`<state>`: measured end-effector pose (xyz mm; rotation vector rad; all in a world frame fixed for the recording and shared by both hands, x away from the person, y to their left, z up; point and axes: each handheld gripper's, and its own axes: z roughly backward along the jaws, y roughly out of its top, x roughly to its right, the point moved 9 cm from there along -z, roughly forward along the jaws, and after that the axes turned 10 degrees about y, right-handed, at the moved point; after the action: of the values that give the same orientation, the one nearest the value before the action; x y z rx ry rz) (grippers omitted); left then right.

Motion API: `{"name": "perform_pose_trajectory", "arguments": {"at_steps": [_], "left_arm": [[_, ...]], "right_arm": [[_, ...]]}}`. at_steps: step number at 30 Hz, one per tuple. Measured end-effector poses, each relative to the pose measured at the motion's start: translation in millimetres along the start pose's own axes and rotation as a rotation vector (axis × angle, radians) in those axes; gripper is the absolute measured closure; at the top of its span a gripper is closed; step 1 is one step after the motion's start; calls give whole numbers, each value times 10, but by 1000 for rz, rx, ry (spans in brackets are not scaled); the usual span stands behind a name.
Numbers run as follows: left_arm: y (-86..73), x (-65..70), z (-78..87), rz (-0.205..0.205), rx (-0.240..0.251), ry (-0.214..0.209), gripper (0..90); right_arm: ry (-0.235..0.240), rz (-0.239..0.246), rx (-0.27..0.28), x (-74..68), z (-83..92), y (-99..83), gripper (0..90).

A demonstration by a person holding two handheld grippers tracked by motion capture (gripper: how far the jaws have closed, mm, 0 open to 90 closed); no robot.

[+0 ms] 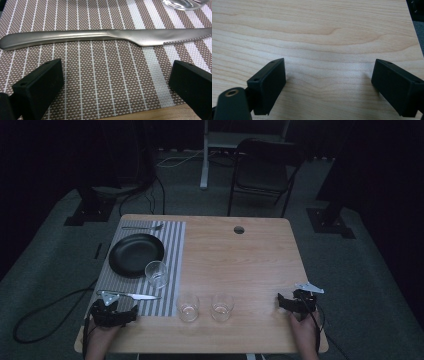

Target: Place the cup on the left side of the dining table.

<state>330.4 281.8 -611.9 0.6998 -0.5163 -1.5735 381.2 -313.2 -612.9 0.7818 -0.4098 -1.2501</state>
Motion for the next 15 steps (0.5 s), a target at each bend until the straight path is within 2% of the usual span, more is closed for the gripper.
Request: {"name": "perform_pose_trajectory", "arguments": {"at_steps": [5, 15], "left_arm": [[-4, 8, 5, 19, -4, 18, 3], [-6, 8, 6, 20, -5, 19, 3]], "right_arm": [[0, 0, 0, 0, 0, 0, 118], [0, 0, 0, 0, 0, 0, 118]]}}
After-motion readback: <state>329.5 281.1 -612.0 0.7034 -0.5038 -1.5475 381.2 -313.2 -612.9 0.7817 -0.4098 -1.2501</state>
